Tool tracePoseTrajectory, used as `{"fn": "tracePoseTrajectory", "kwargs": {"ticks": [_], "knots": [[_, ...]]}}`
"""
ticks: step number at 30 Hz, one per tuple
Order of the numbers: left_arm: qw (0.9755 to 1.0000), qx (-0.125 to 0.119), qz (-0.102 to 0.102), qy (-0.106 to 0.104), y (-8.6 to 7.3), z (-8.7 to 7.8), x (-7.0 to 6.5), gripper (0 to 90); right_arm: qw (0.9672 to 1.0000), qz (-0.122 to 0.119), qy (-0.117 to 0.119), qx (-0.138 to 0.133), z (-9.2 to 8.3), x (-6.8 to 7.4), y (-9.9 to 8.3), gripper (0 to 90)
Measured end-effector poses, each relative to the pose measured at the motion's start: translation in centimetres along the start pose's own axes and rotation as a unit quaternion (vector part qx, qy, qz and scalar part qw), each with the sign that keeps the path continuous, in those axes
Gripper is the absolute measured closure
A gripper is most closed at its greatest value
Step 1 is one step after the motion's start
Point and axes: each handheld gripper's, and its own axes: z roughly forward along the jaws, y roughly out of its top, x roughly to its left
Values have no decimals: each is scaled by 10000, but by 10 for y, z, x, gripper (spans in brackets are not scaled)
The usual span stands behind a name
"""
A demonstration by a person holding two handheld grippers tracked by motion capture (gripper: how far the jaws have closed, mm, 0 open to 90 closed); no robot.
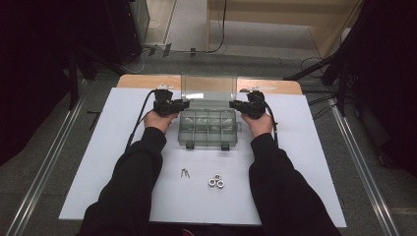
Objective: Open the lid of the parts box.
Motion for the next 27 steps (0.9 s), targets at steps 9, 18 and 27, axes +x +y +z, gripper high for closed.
{"fn": "tracePoseTrajectory", "kwargs": {"ticks": [9,18,27], "knots": [[9999,14,-119,46,-3,6,2,605,9999,118,50,48,4,-3,-2,690],[9987,76,-501,-89,-4,11,6,600,9993,319,133,146,7,-7,-4,666],[9978,89,-639,-179,-6,12,9,586,9989,408,165,188,10,-7,-5,634]]}}
